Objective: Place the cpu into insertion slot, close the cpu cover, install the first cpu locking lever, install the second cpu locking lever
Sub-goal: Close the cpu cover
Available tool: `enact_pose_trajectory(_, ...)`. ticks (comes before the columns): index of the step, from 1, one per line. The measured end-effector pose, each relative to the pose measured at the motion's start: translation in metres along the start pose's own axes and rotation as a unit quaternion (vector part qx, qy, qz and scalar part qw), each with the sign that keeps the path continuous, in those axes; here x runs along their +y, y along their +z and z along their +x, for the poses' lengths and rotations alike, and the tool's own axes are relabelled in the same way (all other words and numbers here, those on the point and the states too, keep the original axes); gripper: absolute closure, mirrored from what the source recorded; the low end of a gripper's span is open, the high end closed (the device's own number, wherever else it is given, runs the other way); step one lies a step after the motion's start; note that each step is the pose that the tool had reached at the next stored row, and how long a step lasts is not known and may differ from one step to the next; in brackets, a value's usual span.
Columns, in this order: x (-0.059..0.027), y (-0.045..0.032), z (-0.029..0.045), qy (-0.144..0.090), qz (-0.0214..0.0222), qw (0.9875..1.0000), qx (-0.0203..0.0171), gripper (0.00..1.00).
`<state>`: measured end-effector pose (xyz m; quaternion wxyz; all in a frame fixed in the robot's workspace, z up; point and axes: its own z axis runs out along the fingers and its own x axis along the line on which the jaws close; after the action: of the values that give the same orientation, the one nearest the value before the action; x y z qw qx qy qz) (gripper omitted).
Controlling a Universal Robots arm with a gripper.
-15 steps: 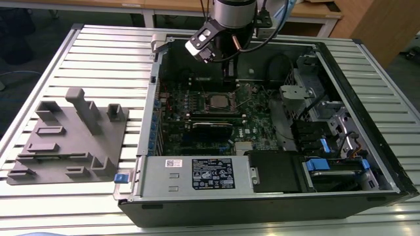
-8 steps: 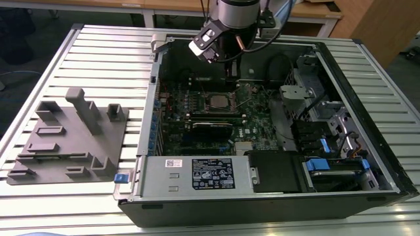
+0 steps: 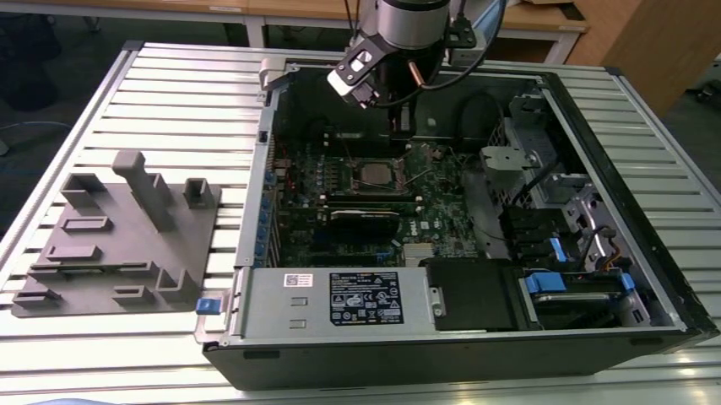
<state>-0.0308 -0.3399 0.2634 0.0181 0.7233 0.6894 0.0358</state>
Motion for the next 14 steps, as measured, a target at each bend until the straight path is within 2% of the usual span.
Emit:
enact_pose_trajectory(8,0.0002,-0.0030,0.0001,0.000,0.0000,1.0000,0.0000,0.89)
enact_pose_trajectory(10,0.0007,-0.0091,0.0002,0.000,0.0000,1.0000,0.0000,0.89)
enact_pose_trajectory(14,0.0007,-0.0098,0.0002,0.000,0.0001,1.0000,-0.0001,0.89)
